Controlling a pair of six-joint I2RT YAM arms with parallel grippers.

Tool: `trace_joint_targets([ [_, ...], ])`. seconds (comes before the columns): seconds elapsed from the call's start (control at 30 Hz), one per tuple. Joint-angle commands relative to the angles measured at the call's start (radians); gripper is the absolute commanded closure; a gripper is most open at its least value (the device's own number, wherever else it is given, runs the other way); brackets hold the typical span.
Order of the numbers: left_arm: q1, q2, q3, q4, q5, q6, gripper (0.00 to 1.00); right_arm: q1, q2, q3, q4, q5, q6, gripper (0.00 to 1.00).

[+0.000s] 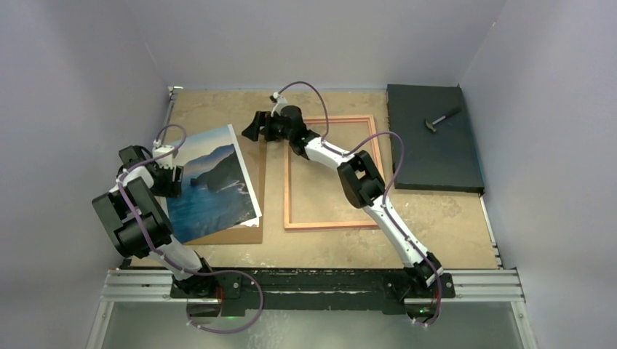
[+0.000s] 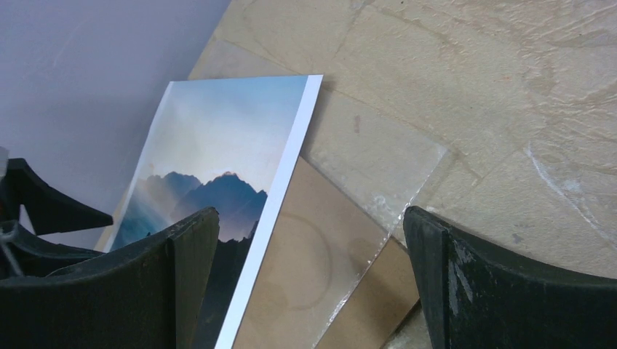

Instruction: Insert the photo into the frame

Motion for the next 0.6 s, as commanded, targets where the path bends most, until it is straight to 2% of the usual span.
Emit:
trace_joint_targets([
  [0.0, -0.012, 0.024, -0.056, -0.018, -0.027, 0.032, 0.35, 0.012, -0.017, -0.001, 0.068, -0.105, 0.069, 0.01],
  [0.3, -0.012, 0.019, -0.075, 0.003, -0.04, 0.051, 0.36, 0.013, -0.03, -0.027, 0.187, -0.21, 0.087, 0.01],
  [0.47, -0.012, 0.025, -0.08, 0.009, -0.04, 0.054, 0.36, 0.014, -0.088, -0.146, 0.274, -0.234, 0.127, 0.02],
  [0.57, -0.012, 0.025, -0.082, 0.012, -0.044, 0.059, 0.37, 0.014, -0.116, -0.216, 0.382, -0.292, 0.22, 0.04],
])
